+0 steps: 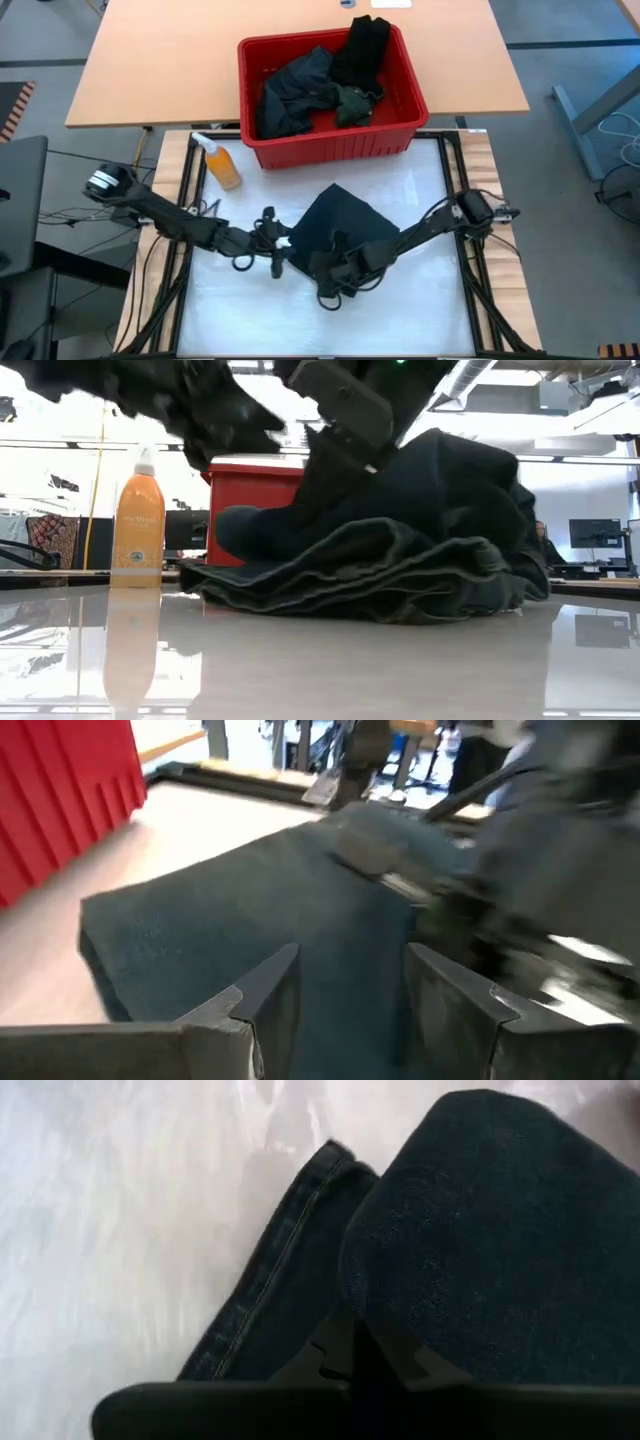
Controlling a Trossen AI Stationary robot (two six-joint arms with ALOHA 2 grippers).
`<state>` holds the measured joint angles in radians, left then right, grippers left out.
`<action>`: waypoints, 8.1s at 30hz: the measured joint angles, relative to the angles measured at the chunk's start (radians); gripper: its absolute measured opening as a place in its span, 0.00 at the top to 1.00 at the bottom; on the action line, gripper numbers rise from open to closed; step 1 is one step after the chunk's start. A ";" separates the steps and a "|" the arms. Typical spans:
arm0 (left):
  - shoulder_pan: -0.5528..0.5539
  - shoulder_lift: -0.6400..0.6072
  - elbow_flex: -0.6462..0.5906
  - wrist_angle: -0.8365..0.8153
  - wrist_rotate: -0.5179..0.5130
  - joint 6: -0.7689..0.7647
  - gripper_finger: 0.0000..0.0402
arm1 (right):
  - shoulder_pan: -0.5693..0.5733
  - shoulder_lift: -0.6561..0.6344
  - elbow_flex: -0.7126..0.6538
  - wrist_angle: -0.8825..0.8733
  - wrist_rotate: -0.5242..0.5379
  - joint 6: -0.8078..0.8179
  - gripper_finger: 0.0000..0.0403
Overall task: Fold Laundry from Bin
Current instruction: Fold the dark blue jeans, then fold the dark blue shorts
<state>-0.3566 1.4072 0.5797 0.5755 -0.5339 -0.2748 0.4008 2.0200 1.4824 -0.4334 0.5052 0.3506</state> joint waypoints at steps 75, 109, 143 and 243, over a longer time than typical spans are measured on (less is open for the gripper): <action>0.082 0.246 0.015 0.079 0.306 -0.161 0.58 | 0.152 0.134 -0.695 1.482 0.159 0.021 0.94; 0.081 0.176 0.016 0.139 0.249 -0.110 0.58 | -0.120 -0.908 -1.171 0.842 0.018 -0.401 0.94; 0.074 0.183 0.016 0.122 0.260 -0.131 0.58 | -0.023 -0.304 -1.149 1.358 0.069 -0.064 0.95; 0.064 0.182 0.014 -0.046 0.279 0.051 0.58 | -1.197 0.350 0.810 0.164 -0.447 -0.186 0.27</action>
<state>-0.2928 1.5894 0.5938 0.5294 -0.2549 -0.2238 -0.7959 2.3700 2.2927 -0.2691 0.0585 0.1643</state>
